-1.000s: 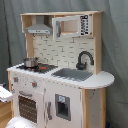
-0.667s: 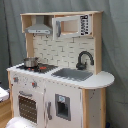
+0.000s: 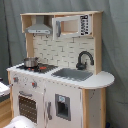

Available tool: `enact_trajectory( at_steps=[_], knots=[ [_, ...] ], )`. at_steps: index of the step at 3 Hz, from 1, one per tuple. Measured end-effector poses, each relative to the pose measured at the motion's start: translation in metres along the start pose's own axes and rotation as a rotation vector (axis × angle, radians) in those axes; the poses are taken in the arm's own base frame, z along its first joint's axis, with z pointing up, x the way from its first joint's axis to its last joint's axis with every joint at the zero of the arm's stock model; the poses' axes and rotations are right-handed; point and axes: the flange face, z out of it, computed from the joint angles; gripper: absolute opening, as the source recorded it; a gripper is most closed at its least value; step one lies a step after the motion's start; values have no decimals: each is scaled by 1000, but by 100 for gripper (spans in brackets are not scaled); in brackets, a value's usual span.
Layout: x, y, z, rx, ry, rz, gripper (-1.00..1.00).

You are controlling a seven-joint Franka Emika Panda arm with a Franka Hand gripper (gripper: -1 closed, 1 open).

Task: Play with the kitchen

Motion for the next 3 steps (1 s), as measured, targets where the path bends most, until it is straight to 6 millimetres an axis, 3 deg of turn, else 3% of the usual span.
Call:
enact_trajectory(
  at_steps=[2, 3],
  knots=[
    [39, 17, 24, -9, 14, -91, 100],
    [53, 8, 31, -4, 33, -205, 100]
  ],
)
